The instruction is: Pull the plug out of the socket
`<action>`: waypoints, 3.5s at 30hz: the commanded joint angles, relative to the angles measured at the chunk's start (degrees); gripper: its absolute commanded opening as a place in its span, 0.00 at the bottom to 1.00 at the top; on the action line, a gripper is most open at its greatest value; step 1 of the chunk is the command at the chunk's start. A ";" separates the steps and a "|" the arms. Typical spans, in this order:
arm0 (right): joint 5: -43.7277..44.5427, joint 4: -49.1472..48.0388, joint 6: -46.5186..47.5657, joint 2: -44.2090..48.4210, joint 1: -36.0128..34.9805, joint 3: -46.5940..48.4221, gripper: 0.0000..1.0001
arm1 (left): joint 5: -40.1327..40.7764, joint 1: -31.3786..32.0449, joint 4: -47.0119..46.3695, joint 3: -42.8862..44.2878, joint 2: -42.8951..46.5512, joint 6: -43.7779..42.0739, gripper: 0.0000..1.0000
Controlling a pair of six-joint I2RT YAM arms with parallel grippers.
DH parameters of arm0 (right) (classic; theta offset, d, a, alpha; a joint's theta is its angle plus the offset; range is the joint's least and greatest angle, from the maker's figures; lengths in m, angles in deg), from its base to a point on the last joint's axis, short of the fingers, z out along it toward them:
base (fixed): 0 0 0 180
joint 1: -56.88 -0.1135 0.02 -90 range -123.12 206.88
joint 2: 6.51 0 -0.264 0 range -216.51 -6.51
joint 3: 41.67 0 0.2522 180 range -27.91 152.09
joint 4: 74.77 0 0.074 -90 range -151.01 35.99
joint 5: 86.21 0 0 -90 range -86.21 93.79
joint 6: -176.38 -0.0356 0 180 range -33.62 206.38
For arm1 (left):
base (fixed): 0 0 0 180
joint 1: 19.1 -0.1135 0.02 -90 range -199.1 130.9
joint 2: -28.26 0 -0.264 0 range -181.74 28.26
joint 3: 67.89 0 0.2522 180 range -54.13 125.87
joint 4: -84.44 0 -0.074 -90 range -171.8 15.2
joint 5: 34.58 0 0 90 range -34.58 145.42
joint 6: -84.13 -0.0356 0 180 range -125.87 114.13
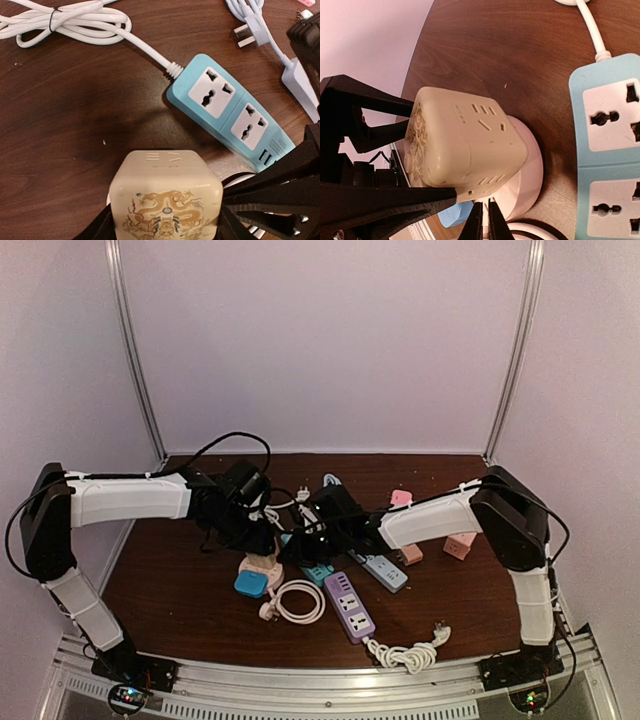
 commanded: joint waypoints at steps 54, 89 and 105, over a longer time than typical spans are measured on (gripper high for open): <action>3.86 6.04 -11.56 -9.91 0.18 7.88 0.00 | 5.13 5.39 -22.21 -7.94 10.21 0.95 0.25; 2.89 -0.41 -17.50 -10.79 1.42 4.90 0.00 | 9.80 10.26 -34.54 -17.38 17.15 -1.38 0.24; 3.50 -1.18 -18.63 -10.66 1.68 3.80 0.00 | 15.67 14.57 -33.62 -17.50 16.38 -3.87 0.20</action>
